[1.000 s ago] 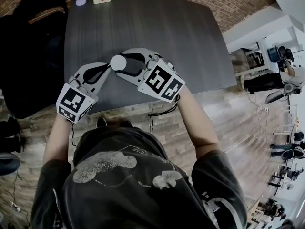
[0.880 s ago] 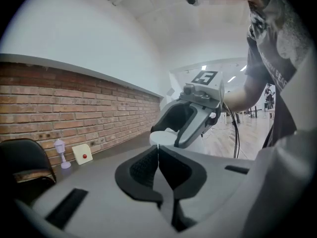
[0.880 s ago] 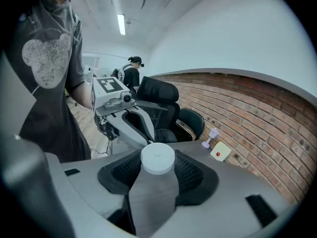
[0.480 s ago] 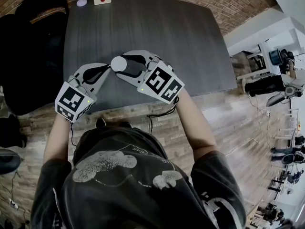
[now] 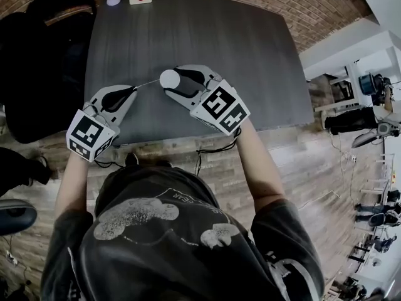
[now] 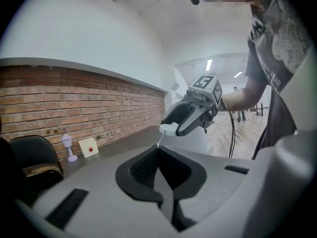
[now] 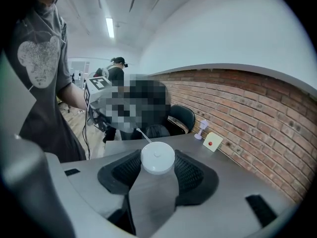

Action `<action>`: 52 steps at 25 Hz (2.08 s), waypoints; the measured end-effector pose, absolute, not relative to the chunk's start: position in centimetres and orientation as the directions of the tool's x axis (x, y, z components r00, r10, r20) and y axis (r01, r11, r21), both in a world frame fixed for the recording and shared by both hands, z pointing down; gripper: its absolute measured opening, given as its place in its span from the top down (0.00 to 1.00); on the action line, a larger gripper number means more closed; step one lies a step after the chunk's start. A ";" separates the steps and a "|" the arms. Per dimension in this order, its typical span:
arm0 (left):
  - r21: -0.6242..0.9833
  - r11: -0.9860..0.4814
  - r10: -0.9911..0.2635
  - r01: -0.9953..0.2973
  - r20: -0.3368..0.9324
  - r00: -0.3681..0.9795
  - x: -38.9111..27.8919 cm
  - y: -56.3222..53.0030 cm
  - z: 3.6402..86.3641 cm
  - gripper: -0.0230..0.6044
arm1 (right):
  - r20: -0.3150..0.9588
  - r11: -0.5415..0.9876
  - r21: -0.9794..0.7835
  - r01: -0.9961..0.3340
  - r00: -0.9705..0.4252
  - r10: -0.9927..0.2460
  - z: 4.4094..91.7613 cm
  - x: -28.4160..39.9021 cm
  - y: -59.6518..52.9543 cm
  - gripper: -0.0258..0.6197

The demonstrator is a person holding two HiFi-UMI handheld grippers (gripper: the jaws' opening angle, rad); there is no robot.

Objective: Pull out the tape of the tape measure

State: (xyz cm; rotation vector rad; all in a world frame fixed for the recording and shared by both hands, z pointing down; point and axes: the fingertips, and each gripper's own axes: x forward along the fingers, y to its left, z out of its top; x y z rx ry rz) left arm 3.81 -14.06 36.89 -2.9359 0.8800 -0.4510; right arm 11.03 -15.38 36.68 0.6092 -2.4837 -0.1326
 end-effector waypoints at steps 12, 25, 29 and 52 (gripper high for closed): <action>-0.110 -0.809 -0.584 -0.578 0.270 0.766 2.4 -14.9 37.3 0.95 | 0.499 0.843 0.231 -0.486 -0.685 -0.532 37.2 12.1 -17.1 0.60; -0.034 -0.780 -0.609 -0.625 0.276 0.744 -0.7 -16.3 37.6 0.95 | 0.490 0.796 0.214 -0.566 -0.643 -0.589 37.1 14.4 -18.5 0.60; 0.000 -0.764 -0.619 -0.646 0.283 0.732 -2.5 -17.2 37.7 0.95 | 0.493 0.764 0.209 -0.611 -0.609 -0.621 37.2 15.6 -19.6 0.60; 0.060 -0.739 -0.629 -0.671 0.297 0.719 -5.3 -19.1 37.9 0.95 | 0.508 0.711 0.226 -0.666 -0.542 -0.669 36.9 17.7 -20.7 0.60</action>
